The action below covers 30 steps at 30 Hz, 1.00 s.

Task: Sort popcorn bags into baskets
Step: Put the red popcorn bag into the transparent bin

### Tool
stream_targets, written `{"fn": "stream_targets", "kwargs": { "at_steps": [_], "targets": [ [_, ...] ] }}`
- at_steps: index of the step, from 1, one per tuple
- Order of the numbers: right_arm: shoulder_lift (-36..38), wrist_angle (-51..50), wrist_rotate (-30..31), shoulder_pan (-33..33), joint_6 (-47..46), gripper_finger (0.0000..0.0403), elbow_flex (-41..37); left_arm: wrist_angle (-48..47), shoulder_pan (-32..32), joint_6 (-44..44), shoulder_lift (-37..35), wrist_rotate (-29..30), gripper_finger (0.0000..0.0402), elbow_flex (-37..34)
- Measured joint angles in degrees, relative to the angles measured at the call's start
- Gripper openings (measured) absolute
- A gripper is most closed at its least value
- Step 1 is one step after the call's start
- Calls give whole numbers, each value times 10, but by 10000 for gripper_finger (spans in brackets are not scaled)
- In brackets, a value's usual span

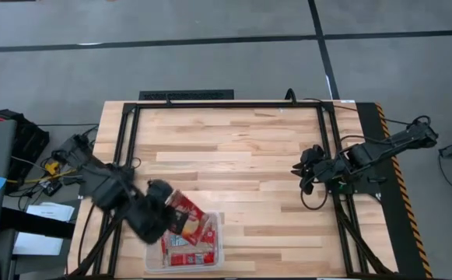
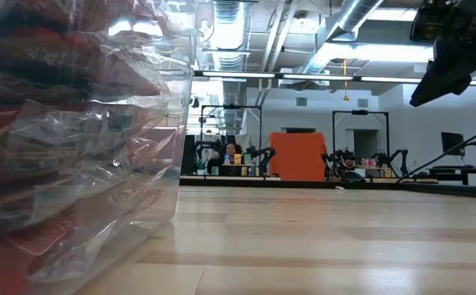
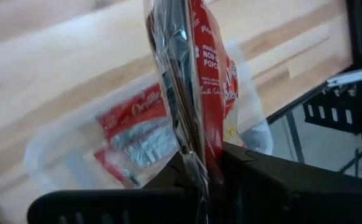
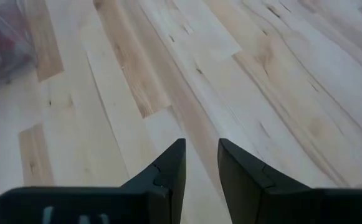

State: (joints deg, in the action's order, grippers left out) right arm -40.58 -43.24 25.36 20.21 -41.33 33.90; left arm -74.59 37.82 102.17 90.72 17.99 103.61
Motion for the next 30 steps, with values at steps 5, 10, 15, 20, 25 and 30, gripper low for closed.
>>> {"fn": "stream_targets", "kwargs": {
  "at_steps": [5,10,15,20,25,30],
  "targets": [
    [0,-1,0,-1,7,118,0,6,43,112,10,52,10,-11],
    [0,-1,0,-1,11,118,0,20,72,190,38,56,10,-14],
    [0,-2,0,-1,15,118,0,85,80,216,77,53,11,-14],
    [0,-4,0,-1,15,118,0,116,73,216,105,54,11,-15],
    [0,-17,0,-1,15,118,0,85,62,231,110,61,11,-14],
    [0,-23,0,-1,15,118,0,97,57,232,114,57,18,-14]
  ]
}}
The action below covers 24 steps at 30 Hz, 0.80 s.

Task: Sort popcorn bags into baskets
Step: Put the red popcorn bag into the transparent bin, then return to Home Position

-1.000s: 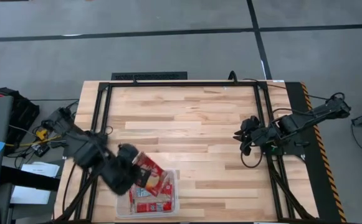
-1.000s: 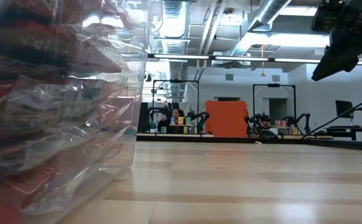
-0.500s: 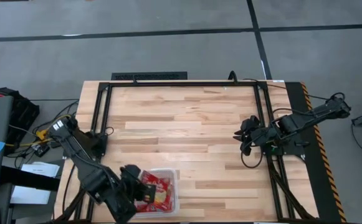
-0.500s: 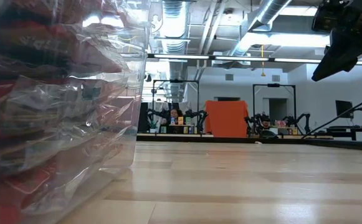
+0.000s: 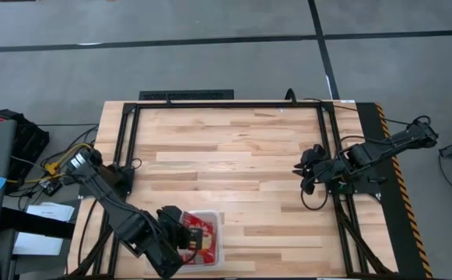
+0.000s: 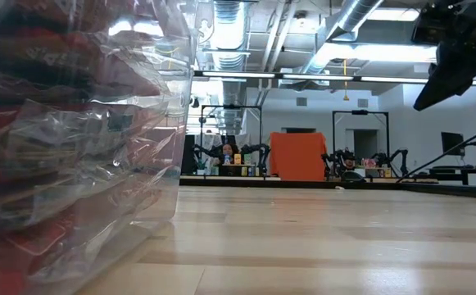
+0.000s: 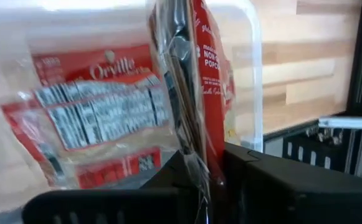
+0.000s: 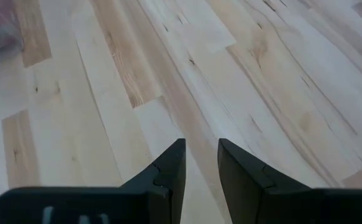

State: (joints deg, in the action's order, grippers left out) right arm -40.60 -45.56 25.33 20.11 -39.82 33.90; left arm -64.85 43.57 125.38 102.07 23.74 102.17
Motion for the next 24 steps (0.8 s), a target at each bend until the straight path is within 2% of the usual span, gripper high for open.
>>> {"fn": "stream_targets", "kwargs": {
  "at_steps": [9,15,19,24],
  "targets": [
    [0,-11,0,0,11,118,0,29,-1,-60,3,-37,101,0],
    [0,-12,0,0,14,118,0,29,1,-97,0,-146,152,0],
    [0,-12,0,0,25,118,0,26,12,-97,-17,-168,163,0],
    [0,-12,1,0,29,118,0,-4,34,-64,-41,-156,153,1]
  ]
}}
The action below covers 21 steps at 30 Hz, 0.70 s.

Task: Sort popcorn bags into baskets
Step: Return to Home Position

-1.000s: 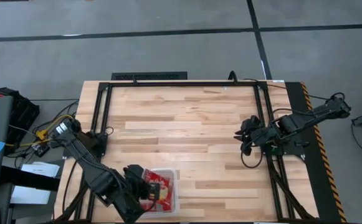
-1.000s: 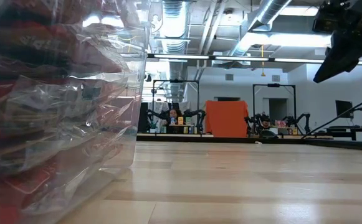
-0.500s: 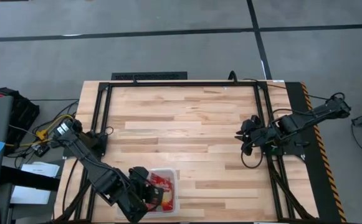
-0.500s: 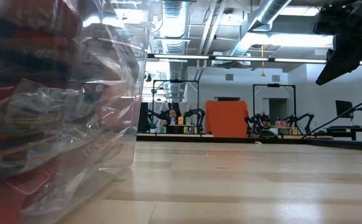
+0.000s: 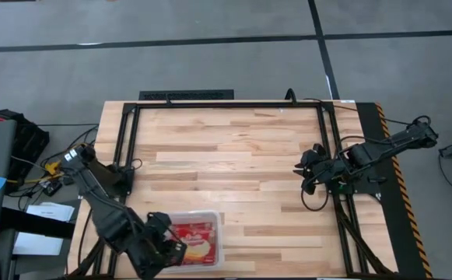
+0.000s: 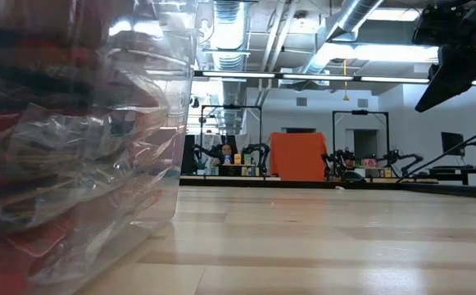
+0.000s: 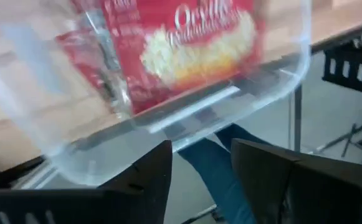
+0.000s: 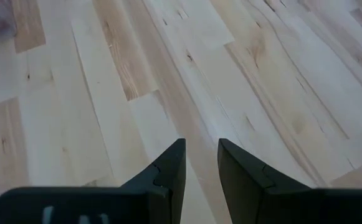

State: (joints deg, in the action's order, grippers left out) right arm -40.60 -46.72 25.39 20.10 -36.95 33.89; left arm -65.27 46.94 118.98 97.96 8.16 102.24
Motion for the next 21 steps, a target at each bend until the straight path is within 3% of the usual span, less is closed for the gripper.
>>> {"fn": "stream_targets", "kwargs": {
  "at_steps": [4,8,12,16,21],
  "targets": [
    [0,0,2,0,1,118,0,-57,13,36,-15,92,122,0],
    [0,0,2,0,1,118,0,-115,-16,1,-20,156,64,1],
    [0,4,13,0,4,118,0,-119,-62,-95,-13,172,8,0],
    [0,85,44,-14,61,118,0,-106,-114,-183,-24,266,15,0],
    [11,190,-66,-81,198,118,63,-51,-176,-394,-112,329,7,0]
  ]
}}
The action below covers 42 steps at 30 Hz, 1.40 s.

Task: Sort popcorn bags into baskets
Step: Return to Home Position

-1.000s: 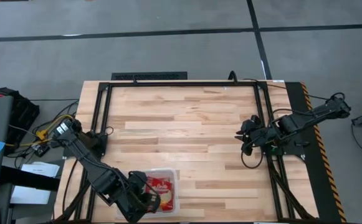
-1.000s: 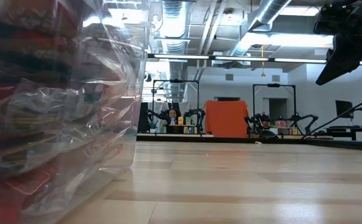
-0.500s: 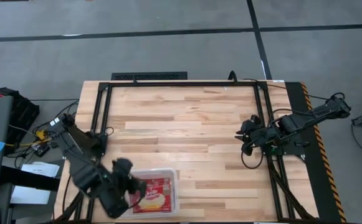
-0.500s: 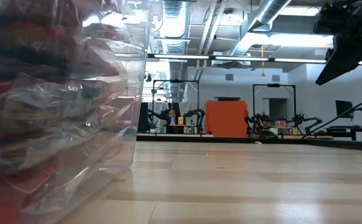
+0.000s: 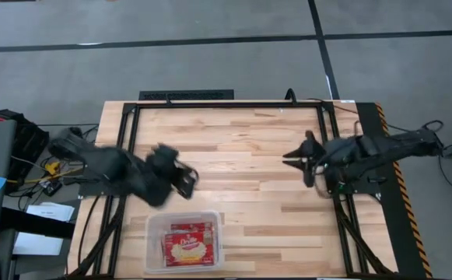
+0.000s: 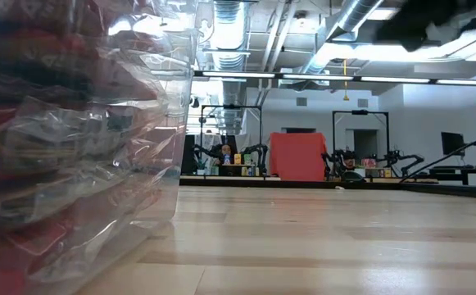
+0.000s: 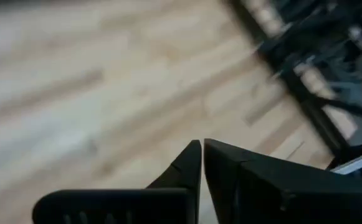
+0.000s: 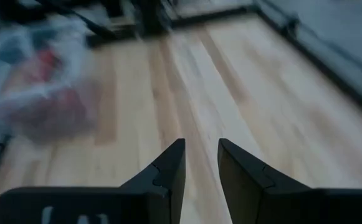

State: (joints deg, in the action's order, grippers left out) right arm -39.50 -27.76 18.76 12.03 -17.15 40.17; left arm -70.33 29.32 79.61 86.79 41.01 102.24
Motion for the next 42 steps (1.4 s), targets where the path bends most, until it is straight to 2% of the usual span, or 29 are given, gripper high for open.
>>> {"fn": "stream_targets", "kwargs": {
  "at_steps": [4,7,11,15,19,23,28,36,39,40,42],
  "targets": [
    [8,-6,-67,-72,103,118,81,45,-47,-174,-81,11,2,0],
    [26,4,-105,-129,164,118,122,56,-90,-263,-137,-3,0,0],
    [57,25,-186,-218,191,118,125,52,-147,-344,-194,-54,0,-16],
    [102,31,-269,-309,181,118,99,93,-193,-382,-273,-94,0,-110],
    [143,65,-302,-385,136,118,55,213,-234,-398,-383,-137,0,-283],
    [160,148,-390,-442,76,118,0,336,-270,-401,-497,-191,0,-457],
    [139,168,-466,-514,32,118,-18,382,-301,-372,-641,-193,0,-600],
    [130,171,-589,-652,-11,118,-17,379,-313,-339,-857,-184,0,-700],
    [129,229,-599,-671,-63,118,-72,360,-313,-335,-866,-172,0,-707],
    [129,276,-598,-671,-107,118,-100,341,-313,-339,-862,-175,0,-704],
    [128,386,-590,-659,-211,118,-161,363,-313,-342,-842,-193,0,-704]
  ]
}}
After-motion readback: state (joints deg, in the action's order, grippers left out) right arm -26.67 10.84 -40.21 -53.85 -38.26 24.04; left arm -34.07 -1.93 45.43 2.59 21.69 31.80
